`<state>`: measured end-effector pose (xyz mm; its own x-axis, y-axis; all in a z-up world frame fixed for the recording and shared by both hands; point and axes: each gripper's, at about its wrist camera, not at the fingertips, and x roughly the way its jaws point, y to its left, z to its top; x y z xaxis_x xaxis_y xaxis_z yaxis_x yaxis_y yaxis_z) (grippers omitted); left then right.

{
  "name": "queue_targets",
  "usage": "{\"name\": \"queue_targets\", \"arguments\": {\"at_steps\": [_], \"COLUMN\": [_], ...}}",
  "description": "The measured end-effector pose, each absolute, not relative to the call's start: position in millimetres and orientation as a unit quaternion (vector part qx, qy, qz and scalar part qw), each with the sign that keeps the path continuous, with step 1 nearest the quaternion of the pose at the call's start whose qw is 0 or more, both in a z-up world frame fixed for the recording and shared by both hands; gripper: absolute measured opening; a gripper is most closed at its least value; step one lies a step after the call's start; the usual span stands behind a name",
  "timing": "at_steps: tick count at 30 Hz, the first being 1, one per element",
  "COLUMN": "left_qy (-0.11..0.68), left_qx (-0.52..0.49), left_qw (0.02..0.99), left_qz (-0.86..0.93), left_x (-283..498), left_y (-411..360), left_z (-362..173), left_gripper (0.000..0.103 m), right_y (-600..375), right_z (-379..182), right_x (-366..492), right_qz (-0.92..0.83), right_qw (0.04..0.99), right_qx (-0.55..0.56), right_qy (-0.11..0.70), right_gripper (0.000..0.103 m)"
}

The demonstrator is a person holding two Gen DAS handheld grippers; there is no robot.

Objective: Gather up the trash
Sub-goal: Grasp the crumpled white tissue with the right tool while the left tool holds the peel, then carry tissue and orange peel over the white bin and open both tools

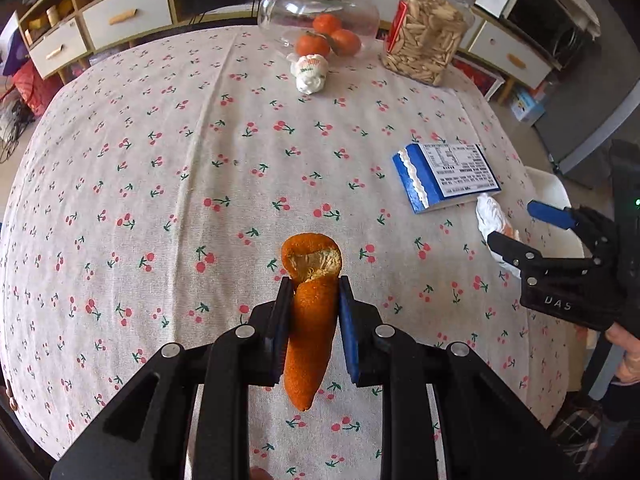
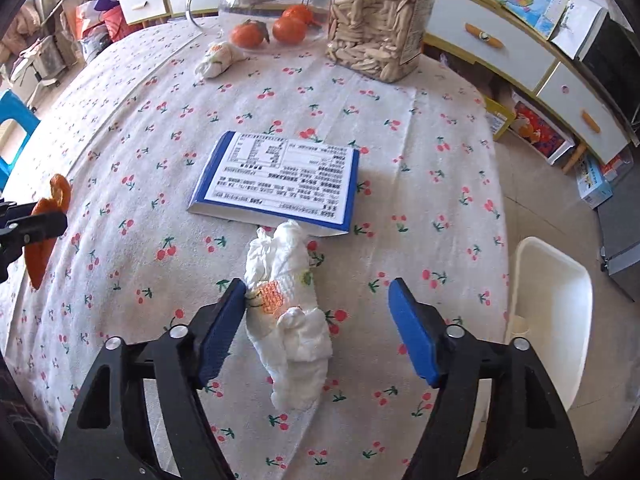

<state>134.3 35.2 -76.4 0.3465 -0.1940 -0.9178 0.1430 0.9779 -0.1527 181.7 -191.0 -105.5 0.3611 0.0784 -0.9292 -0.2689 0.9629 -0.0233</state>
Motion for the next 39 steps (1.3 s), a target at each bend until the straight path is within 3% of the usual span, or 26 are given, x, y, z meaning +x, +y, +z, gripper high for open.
{"name": "queue_targets", "arguments": {"at_steps": [1, 3, 9, 26, 39], "left_qy": [0.558, 0.548, 0.513, 0.398, 0.333], "left_qx": [-0.034, -0.044, -0.055, -0.088, -0.068], "left_qw": [0.822, 0.829, 0.851, 0.913, 0.940], "left_qz": [-0.104, -0.103, -0.099, -0.024, 0.017], "left_x": [138, 137, 145, 153, 138], "left_y": [37, 40, 32, 26, -10], "left_z": [-75, -69, -55, -18, 5], "left_gripper": [0.023, 0.023, 0.023, 0.023, 0.023], "right_y": [-190, -188, -190, -185, -205], "right_z": [-108, -106, -91, -7, 13], "right_x": [181, 180, 176, 161, 152], "right_qz": [0.113, 0.132, 0.127, 0.100, 0.040], "right_qw": [0.817, 0.814, 0.832, 0.939, 0.961], "right_qx": [-0.079, -0.060, -0.036, -0.003, 0.007], "right_qy": [0.560, 0.562, 0.538, 0.329, 0.273], "right_gripper": [0.048, 0.033, 0.033, 0.033, 0.034]}}
